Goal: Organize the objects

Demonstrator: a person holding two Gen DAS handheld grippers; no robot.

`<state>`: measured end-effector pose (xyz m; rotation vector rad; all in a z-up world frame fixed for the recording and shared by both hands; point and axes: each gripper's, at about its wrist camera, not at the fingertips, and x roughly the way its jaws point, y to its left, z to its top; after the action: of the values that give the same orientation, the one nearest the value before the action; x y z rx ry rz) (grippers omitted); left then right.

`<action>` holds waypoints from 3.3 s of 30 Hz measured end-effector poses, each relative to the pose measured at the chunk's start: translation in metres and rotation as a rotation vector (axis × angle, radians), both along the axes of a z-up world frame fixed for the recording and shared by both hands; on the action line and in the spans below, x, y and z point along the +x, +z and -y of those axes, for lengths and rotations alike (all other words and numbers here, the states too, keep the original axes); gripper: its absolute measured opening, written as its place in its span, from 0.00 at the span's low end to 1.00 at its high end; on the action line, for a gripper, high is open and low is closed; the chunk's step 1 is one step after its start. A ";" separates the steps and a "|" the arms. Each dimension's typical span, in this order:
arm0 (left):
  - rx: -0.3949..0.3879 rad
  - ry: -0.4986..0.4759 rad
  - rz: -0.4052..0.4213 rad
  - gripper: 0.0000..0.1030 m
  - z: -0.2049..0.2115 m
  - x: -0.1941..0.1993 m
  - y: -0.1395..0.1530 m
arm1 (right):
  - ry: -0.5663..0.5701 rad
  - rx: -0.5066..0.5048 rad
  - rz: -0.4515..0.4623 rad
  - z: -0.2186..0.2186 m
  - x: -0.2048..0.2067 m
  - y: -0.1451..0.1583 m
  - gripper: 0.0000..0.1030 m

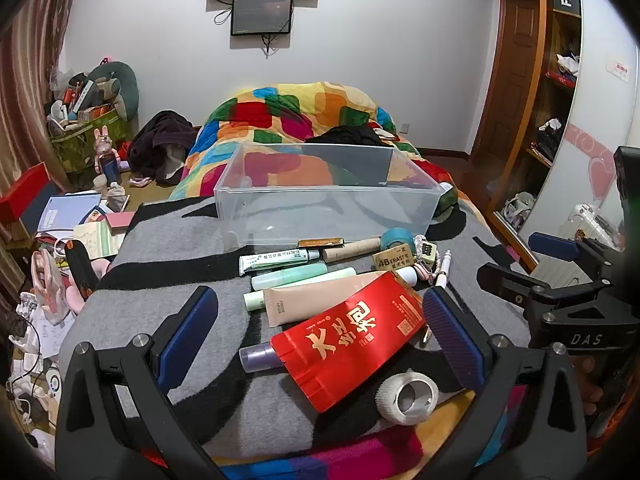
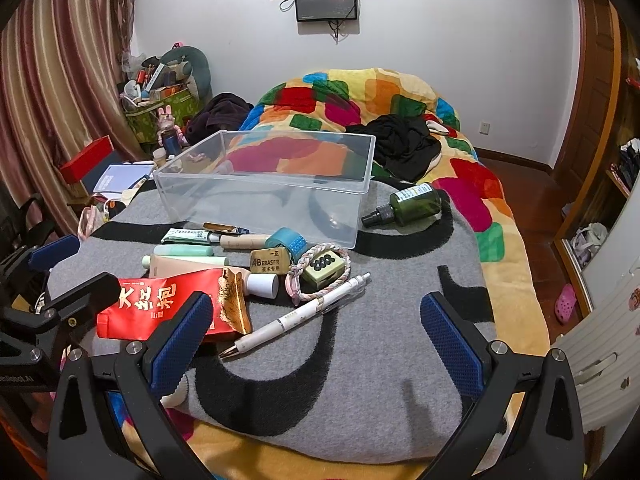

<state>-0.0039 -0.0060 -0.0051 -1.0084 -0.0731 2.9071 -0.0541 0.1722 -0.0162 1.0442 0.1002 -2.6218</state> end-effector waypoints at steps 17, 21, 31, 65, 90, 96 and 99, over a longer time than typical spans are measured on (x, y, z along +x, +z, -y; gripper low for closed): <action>0.002 0.001 0.006 1.00 -0.002 0.007 0.008 | 0.007 0.006 0.003 0.003 0.002 0.001 1.00; 0.006 0.001 0.005 1.00 -0.002 0.008 0.008 | 0.007 0.006 0.003 0.003 0.003 0.001 1.00; 0.020 -0.005 0.022 1.00 -0.005 0.015 0.007 | 0.006 0.007 0.002 0.003 0.003 0.001 1.00; -0.039 -0.134 0.175 0.43 -0.055 0.034 -0.053 | -0.050 -0.036 0.137 -0.011 -0.013 -0.033 0.98; 0.019 -0.025 0.015 0.37 -0.004 0.036 0.005 | -0.068 -0.063 0.280 -0.033 -0.027 -0.056 0.30; -0.010 0.015 -0.017 0.37 0.004 0.018 0.017 | -0.138 -0.201 0.330 -0.046 -0.046 -0.057 0.33; -0.019 0.026 -0.019 0.37 0.007 0.008 0.019 | -0.155 -0.189 0.326 -0.034 -0.055 -0.056 0.43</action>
<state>0.0041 -0.0132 0.0136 -0.9903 -0.0582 2.9461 -0.1088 0.2065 -0.0727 1.4398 -0.3069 -2.4897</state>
